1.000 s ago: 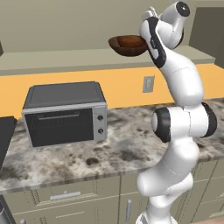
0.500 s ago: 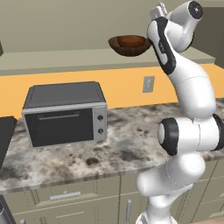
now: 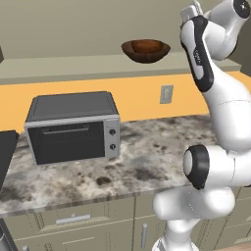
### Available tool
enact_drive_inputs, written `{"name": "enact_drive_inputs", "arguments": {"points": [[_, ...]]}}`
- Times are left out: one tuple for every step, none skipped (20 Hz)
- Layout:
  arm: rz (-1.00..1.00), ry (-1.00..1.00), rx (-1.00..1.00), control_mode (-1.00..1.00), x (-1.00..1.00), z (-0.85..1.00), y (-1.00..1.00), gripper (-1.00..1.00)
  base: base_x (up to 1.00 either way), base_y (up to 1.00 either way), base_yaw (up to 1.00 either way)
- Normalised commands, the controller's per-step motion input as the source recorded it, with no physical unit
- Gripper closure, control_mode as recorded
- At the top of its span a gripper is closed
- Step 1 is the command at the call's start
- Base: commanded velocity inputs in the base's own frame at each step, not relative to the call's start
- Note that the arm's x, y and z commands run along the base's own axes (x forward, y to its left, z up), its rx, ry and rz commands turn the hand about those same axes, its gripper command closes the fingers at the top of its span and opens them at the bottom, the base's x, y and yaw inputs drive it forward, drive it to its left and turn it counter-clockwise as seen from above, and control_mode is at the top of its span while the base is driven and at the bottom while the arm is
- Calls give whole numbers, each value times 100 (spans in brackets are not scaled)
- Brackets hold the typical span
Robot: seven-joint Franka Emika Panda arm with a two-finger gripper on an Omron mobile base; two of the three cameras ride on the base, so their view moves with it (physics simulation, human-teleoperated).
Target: Pick up the bowls on the counter and stack them on top of one another in the open cabinet. Place the smaller bowl on top of the larger bowl.
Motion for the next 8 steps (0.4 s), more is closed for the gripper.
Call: {"name": "enact_drive_inputs", "arguments": {"points": [[0, 2, 0, -100, -62, 0, 0, -100, 0, 0, 0], [0, 2, -1, -100, -62, -1, 0, -100, 0, 0, 0], [0, 1, -1, -100, -62, -3, 0, -100, 0, 0, 0], [0, 1, -2, -100, -62, -4, 1, -100, 0, 0, 0], [0, 0, -2, -100, -62, -5, 2, -100, 0, 0, 0], [0, 0, -2, -100, -62, -6, 2, -100, 0, 0, 0], [0, 0, -2, -100, -62, -7, 3, -100, 0, 0, 0], [0, 0, -2, -100, -62, -7, 3, -100, 0, 0, 0]]}}
